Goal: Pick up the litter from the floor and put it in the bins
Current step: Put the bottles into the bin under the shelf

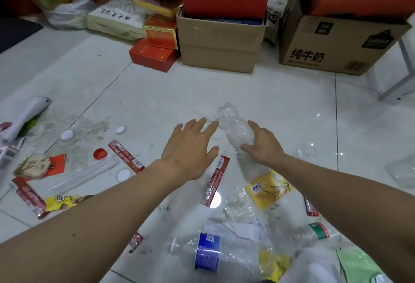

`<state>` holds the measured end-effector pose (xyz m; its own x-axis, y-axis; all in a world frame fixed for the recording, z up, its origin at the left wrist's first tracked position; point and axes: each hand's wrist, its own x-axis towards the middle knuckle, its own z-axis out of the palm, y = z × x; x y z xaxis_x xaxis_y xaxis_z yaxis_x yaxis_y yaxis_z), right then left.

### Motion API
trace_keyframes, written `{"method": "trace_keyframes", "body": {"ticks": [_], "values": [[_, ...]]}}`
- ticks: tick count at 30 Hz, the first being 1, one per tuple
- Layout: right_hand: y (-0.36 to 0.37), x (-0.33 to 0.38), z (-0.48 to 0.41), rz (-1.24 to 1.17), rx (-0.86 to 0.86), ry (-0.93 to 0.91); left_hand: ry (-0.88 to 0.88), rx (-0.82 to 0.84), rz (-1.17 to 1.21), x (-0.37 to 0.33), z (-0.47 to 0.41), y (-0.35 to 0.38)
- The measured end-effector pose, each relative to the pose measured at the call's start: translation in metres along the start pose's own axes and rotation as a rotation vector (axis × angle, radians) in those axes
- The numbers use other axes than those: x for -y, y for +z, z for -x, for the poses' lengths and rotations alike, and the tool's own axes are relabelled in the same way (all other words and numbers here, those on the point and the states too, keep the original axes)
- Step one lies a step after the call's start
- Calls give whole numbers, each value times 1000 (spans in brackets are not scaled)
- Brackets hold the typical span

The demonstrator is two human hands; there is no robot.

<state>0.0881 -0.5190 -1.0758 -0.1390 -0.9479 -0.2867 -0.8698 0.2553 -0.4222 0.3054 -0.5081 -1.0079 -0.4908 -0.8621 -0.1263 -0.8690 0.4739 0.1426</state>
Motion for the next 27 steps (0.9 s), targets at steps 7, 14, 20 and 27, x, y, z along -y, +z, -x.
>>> {"method": "trace_keyframes", "body": {"ticks": [7, 14, 20, 27], "values": [[4, 18, 21, -22, -14, -47, 50, 5, 36, 2, 27, 6], [10, 27, 31, -19, -36, -62, 117, 74, 179, 6, 62, 27], [16, 35, 27, -25, -31, -77, 238, 226, 315, 9, 92, 47], [22, 36, 24, -53, -21, -94, 320, 446, 364, -1, 109, 72]]}}
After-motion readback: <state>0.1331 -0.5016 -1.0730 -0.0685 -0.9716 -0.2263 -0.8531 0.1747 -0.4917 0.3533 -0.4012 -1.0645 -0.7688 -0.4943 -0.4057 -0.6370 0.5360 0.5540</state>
